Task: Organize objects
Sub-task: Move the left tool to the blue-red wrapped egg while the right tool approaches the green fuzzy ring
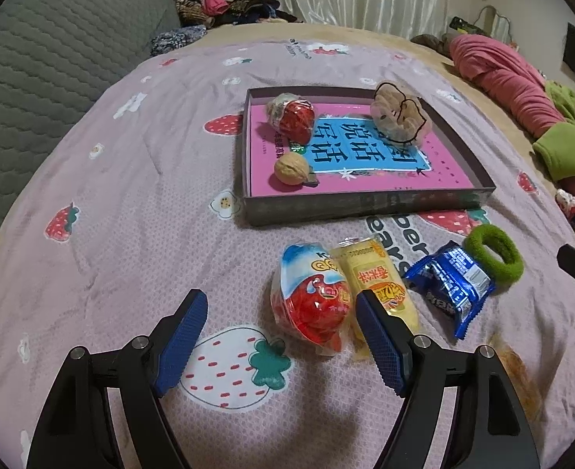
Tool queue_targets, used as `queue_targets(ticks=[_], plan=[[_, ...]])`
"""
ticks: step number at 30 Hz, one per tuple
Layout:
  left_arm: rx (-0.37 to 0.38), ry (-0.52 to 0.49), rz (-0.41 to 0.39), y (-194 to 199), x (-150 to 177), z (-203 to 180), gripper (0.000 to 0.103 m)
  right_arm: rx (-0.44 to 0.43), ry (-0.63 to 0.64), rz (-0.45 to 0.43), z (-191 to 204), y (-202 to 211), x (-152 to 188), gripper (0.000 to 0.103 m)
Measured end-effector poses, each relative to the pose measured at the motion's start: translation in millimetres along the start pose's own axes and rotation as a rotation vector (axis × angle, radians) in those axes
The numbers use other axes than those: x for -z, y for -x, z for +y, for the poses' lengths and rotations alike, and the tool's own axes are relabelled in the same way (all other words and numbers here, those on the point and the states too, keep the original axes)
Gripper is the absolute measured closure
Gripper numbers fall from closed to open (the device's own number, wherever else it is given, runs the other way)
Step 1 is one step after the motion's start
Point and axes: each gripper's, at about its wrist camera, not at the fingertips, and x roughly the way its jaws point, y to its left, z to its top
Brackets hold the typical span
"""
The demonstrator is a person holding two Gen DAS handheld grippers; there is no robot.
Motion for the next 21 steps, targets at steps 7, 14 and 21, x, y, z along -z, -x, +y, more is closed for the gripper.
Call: queue_targets(ticks=[7,14,21], plan=[[0.028,0.002,-0.006,-8,-2,-3,0.024,0.041,0.007,0.056,-7,-29,-1,0.015],[0.022,-0.006,0.000,-16,-7,-5,0.024,0.051,0.033,0.097,-3,-57,-5,0.015],[0.029,0.001,0.009,-24,-6,-2,0.024,0.031,0.028,0.091,-1,-65,-6,0.015]])
